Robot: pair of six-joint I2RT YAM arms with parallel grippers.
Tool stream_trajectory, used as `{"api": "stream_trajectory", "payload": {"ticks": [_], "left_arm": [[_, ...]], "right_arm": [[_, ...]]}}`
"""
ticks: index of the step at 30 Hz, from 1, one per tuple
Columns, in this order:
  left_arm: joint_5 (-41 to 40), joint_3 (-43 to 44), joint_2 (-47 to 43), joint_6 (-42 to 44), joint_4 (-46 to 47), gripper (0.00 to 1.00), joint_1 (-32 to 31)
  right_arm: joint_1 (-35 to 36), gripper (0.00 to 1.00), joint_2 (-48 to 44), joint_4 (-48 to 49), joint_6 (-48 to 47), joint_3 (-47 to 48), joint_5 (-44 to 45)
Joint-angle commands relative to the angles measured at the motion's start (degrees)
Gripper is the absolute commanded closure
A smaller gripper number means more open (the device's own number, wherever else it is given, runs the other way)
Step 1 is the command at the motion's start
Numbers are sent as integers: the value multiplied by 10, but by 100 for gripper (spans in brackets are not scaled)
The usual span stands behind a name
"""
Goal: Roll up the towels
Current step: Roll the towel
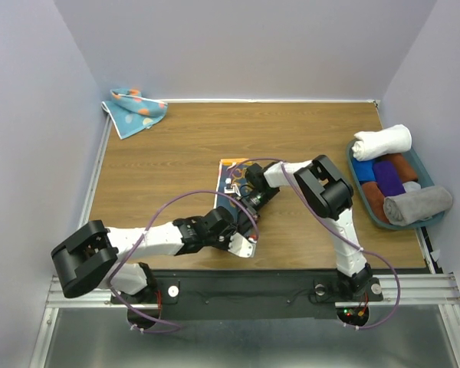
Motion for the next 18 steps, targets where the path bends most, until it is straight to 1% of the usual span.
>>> {"api": "stream_trajectory", "payload": {"ticks": [1,2,4,5,7,8,9,10,11,12,13,14,15,16,17,18], "left_arm": [[11,17,13,-9,-24,66,-4],[24,26,26,-13,-44,72,-4],[61,47,36,-26,-89,80,1],[101,65,40,-37,-127,80,2],[136,79,38,-49,-155,81,7],[163,90,38,-56,-181,81,8],[174,96,38,-58,-191,81,11],[187,109,41,-60,-202,81,18],[212,117,52,-61,-224,81,28],[225,126,62,-66,-237,81,36],[255,149,72,-64,-265,80,44],[274,161,98,-63,-281,80,64],[294,175,112,-60,-297,79,75],[313,190,128,-56,-314,78,87],[353,220,159,-53,-343,78,103],[372,235,176,-48,-358,77,128]], "right_arm": [[-8,82,15,-37,-34,22,15],[-10,74,14,-39,-34,26,18],[-25,63,1,-44,-31,40,31],[-33,58,-5,-44,-24,46,34],[-66,39,-36,-42,-15,64,46],[-78,35,-48,-43,-7,70,53],[-100,23,-63,-42,-4,78,75],[-112,19,-79,-40,0,89,91],[-122,16,-115,-38,1,94,107],[-141,16,-132,-36,2,97,135],[-150,15,-148,-31,8,101,150],[-165,13,-189,-24,14,99,164],[-172,12,-209,-16,21,95,178],[-175,11,-234,0,27,88,210],[-176,6,-256,6,28,73,228],[-176,5,-301,13,28,61,263]]}}
